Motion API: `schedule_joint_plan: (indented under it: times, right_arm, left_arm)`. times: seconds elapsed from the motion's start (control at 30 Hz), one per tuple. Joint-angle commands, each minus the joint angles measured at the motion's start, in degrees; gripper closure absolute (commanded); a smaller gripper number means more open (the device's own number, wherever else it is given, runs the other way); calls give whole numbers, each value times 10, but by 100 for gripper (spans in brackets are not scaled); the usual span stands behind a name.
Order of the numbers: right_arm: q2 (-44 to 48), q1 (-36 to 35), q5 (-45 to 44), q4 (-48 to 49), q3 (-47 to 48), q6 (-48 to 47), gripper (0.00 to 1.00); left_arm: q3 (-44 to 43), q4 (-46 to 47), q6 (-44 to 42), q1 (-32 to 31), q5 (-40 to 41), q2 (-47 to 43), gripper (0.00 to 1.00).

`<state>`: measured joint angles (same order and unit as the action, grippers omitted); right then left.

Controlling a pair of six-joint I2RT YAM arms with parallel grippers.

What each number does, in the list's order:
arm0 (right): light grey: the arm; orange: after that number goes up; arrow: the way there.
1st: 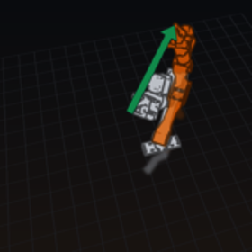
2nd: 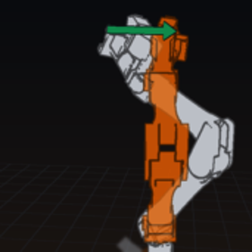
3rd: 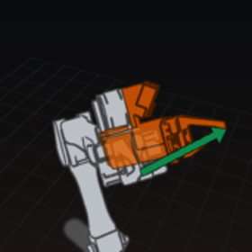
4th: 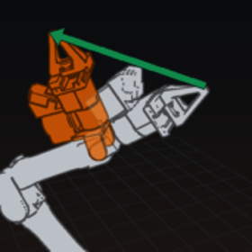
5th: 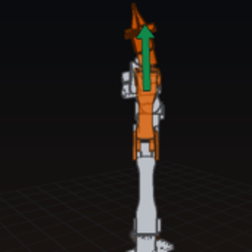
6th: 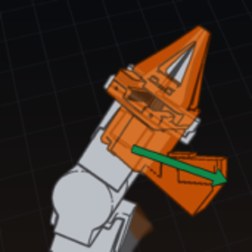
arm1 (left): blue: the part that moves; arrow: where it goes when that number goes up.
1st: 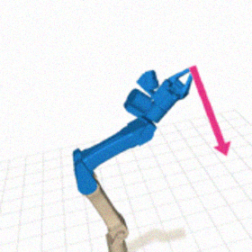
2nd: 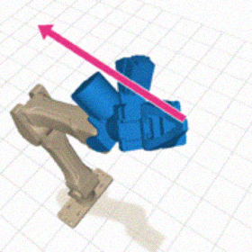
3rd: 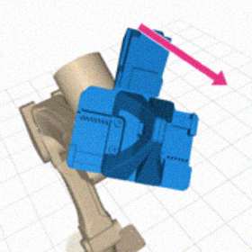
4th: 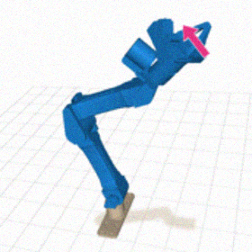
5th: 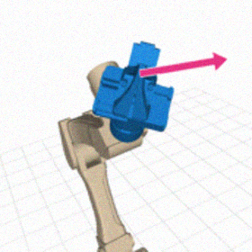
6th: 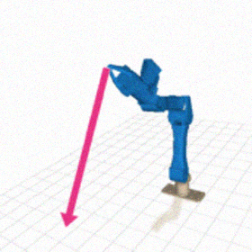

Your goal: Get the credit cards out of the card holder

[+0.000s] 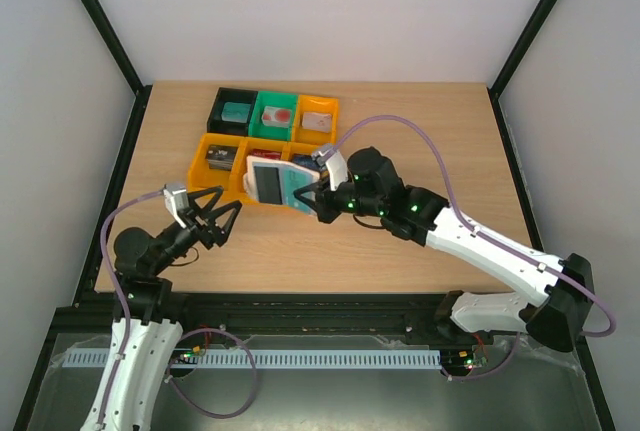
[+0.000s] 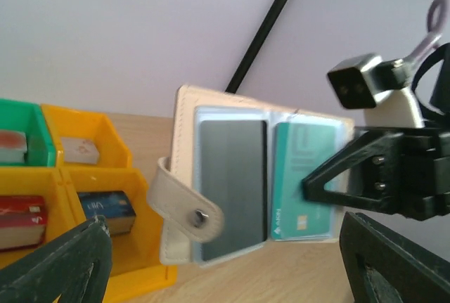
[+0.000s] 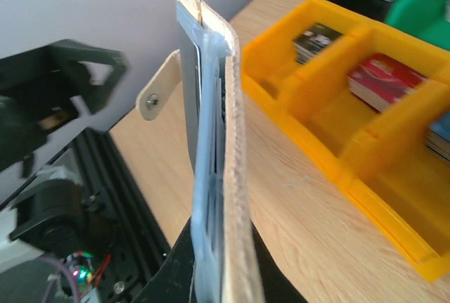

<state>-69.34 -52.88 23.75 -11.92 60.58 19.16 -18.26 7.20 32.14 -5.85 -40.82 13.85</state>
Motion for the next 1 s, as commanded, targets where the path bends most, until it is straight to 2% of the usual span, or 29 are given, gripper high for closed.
schedule_joint_plan:
  times: [0.0, 0.1, 0.23, 0.37, 0.47, 0.6, 0.73, 0.97]
  right_arm:
    - [-11, 29, -51, -48, 14, 51, 98]
    - [-31, 31, -96, -55, 19, 53, 98]
    - [-66, 31, -90, -80, 52, 44, 98]
    - [-84, 32, -76, -63, 61, 45, 98]
    - [-105, 31, -51, -53, 72, 50, 98]
    - [-140, 31, 0, -62, 104, 28, 98]
    - [-138, 31, 77, 1, 96, 24, 98]
    - [-138, 32, 162, 45, 88, -19, 98]
  left_arm:
    - [-27, 43, 24, 16, 17, -2, 10]
    - [-34, 40, 22, 19, 25, -5, 9]
    - [-36, 97, 40, 18, -18, 10, 9]
    - [-15, 130, 110, 2, -17, 41, 12]
    - [17, 186, 162, -28, -8, 71, 20]
    - [34, 271, 184, -99, 24, 123, 31]
    - [50, 252, 176, -176, 50, 162, 39]
    - [75, 276, 169, -181, 67, 173, 49]
